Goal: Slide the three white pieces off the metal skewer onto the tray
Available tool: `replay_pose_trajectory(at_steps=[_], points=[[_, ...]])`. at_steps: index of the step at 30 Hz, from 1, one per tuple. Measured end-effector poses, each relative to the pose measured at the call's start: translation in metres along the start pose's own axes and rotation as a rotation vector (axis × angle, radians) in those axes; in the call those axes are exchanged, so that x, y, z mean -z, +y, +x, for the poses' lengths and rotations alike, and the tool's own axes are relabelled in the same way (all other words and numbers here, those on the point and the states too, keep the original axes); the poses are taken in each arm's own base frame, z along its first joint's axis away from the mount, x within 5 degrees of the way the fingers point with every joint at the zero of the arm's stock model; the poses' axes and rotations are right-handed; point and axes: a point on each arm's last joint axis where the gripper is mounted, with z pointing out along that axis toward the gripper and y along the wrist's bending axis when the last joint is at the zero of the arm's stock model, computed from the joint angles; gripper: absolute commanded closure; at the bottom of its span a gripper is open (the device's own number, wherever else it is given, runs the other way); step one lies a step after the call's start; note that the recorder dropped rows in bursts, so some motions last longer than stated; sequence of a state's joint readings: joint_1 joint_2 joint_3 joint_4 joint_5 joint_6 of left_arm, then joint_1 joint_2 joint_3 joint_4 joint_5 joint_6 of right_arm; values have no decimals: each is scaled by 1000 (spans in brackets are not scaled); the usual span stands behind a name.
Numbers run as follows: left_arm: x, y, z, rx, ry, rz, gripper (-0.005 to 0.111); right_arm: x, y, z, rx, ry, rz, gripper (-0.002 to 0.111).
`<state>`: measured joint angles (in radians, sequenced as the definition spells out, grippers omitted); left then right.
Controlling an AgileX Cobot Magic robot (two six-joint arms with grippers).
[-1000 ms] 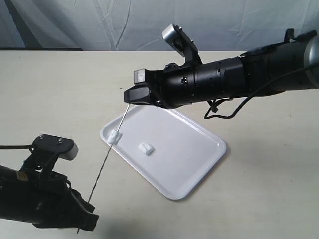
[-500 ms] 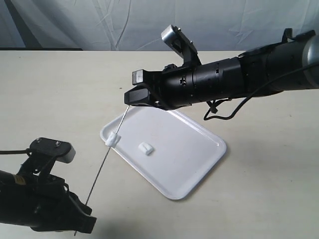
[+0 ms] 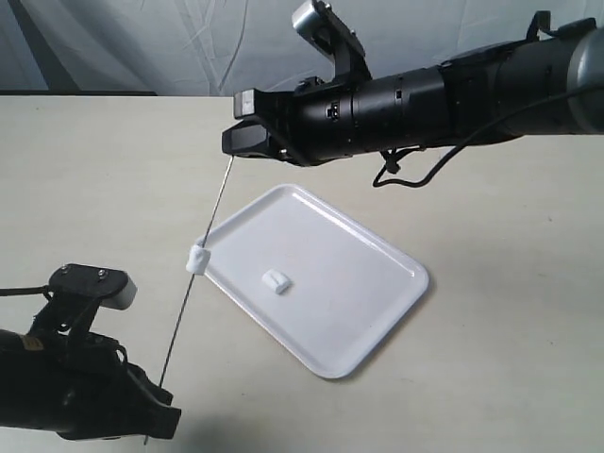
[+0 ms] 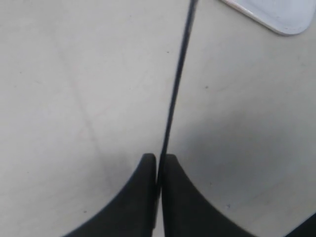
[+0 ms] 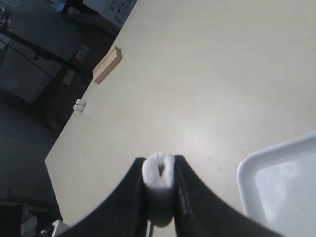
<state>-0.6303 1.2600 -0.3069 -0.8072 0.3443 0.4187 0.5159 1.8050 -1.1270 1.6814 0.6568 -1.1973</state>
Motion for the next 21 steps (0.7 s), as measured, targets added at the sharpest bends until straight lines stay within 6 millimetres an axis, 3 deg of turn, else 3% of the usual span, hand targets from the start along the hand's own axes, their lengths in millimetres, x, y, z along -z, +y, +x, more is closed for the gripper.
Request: replay_pose_trajectory(at_steps=[6, 12, 17, 21], points=[[-2, 0, 13, 32, 97, 24, 107, 13, -8, -25, -40, -124, 74, 93], [-2, 0, 13, 34, 96, 25, 107, 16, -11, -26, -64, -116, 87, 93], [-2, 0, 13, 32, 96, 26, 107, 16, -21, -8, -32, 8, 150, 93], [0, -3, 11, 27, 107, 43, 107, 6, -44, 26, -66, 153, 218, 93]])
